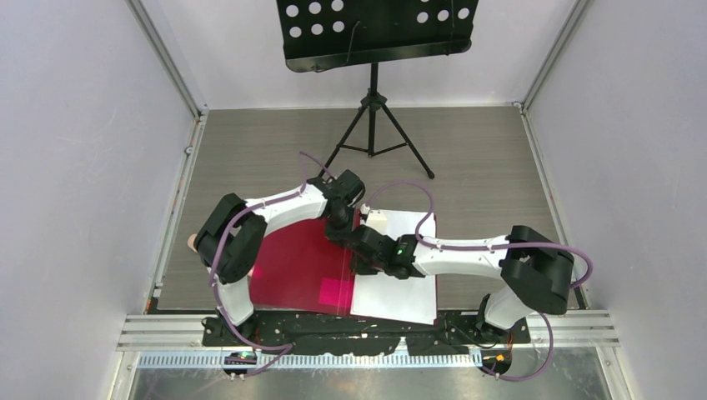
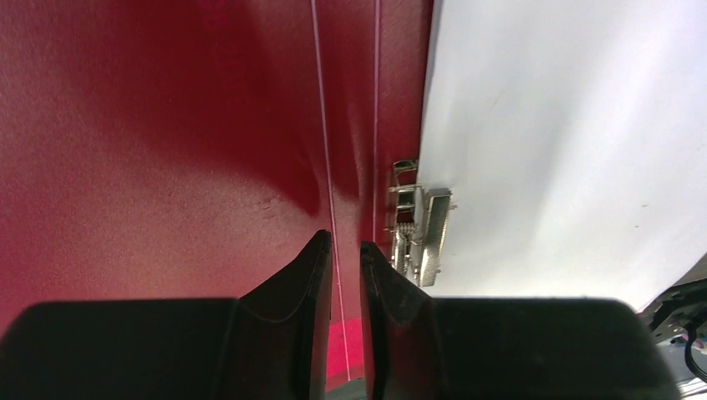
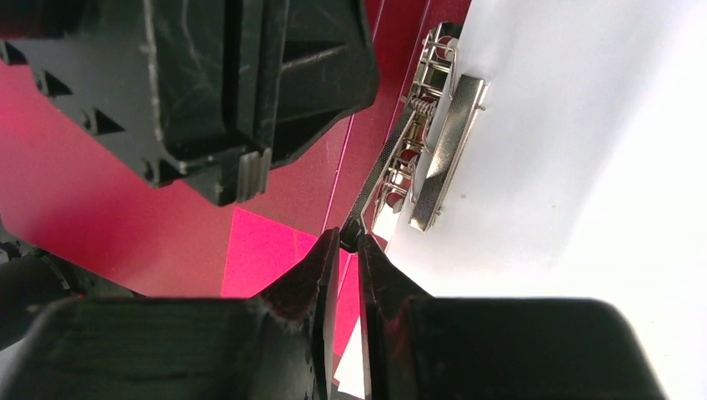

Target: Put the files into the folder

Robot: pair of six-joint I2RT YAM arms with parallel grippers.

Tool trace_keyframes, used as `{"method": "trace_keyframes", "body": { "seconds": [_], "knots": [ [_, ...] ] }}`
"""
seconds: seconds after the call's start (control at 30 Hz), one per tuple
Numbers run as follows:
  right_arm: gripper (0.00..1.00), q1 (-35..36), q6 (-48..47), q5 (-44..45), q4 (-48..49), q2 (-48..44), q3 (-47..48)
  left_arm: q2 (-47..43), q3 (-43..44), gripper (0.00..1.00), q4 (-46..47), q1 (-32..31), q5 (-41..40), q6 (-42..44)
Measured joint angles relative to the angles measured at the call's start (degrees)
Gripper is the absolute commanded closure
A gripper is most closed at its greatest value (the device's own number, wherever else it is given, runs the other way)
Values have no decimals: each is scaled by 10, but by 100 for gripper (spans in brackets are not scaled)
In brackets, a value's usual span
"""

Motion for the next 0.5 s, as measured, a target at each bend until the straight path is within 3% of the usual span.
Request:
{"method": "trace_keyframes", "body": {
  "seconds": [0.4, 0.5],
  "knots": [
    [83, 0, -1, 23, -8, 16, -11, -2, -29, 79, 12, 0, 0, -10],
    [83, 0, -1, 28, -8, 16, -15, -11, -31, 73, 12, 0, 0, -16]
  ]
}}
